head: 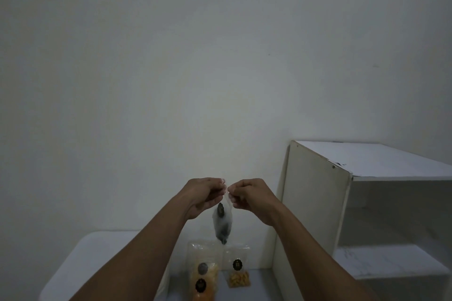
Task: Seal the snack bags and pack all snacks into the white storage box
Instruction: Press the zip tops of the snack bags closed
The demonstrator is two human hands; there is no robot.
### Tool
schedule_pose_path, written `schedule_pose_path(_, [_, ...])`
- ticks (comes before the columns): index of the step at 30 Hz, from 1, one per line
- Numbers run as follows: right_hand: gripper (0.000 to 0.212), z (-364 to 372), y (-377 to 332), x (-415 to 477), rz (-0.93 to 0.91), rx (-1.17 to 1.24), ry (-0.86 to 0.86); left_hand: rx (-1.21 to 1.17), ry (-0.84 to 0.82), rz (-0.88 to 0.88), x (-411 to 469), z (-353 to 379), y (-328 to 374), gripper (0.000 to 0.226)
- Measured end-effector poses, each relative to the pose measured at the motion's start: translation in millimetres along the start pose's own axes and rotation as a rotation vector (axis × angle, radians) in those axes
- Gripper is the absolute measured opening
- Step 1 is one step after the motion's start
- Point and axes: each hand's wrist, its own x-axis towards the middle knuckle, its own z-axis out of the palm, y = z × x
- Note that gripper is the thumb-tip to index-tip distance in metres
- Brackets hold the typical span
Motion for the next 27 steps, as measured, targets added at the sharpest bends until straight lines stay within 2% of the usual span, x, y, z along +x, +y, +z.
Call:
schedule_pose_path(7, [0.014, 6.6, 8.5, -4.8, 0.086, 0.086, 0.006, 0.024, -0.039, -0.096, 6.6, -11.6, -9.4, 0.017])
schedule_pose_path(11, [0.019, 8.5, 27.7, -10.0, 0.017, -0.152, 0.102, 0.059, 0.008, -0.110, 15.9, -11.8, -25.2, 0.017])
schedule_pose_path(14, [0.044, 12.1, 51.3, -16.8, -0.061, -0.270, 0.138, 0.025, 0.084, -0.118, 25.9, -10.6, -38.8, 0.017])
schedule_pose_path(15, [0.046, 13.9, 61.5, -17.7, -0.072, -0.337, 0.137, 0.027, 0.092, -0.118, 28.6, -9.8, -42.9, 0.017])
schedule_pose_path(16, [0.042, 14.1, 74.5, -15.8, -0.074, -0.419, 0.147, 0.032, 0.093, -0.116, 31.4, -8.8, -47.6, 0.017])
schedule_pose_path(18, [0.017, 13.0, 98.6, -7.1, -0.075, -0.523, 0.222, 0.059, 0.089, -0.096, 38.2, -7.1, -59.3, 0.018])
schedule_pose_path(19, [0.008, 10.8, 109.1, -3.1, -0.078, -0.526, 0.259, 0.082, 0.086, -0.078, 43.1, -6.8, -67.9, 0.019])
schedule_pose_path(23, [0.021, 0.0, 151.6, 11.5, -0.014, -0.407, 0.365, 0.339, 0.223, 0.058, 68.0, -16.2, -121.1, 0.018])
schedule_pose_path(25, [0.028, -5.6, 175.8, 20.7, 0.039, -0.351, 0.374, 0.462, 0.246, 0.011, 79.7, -21.5, -152.5, 0.026])
schedule_pose_path(27, [0.032, -11.5, 200.4, 29.4, 0.078, -0.293, 0.364, 0.542, 0.170, -0.078, 92.9, -25.1, -188.8, 0.034])
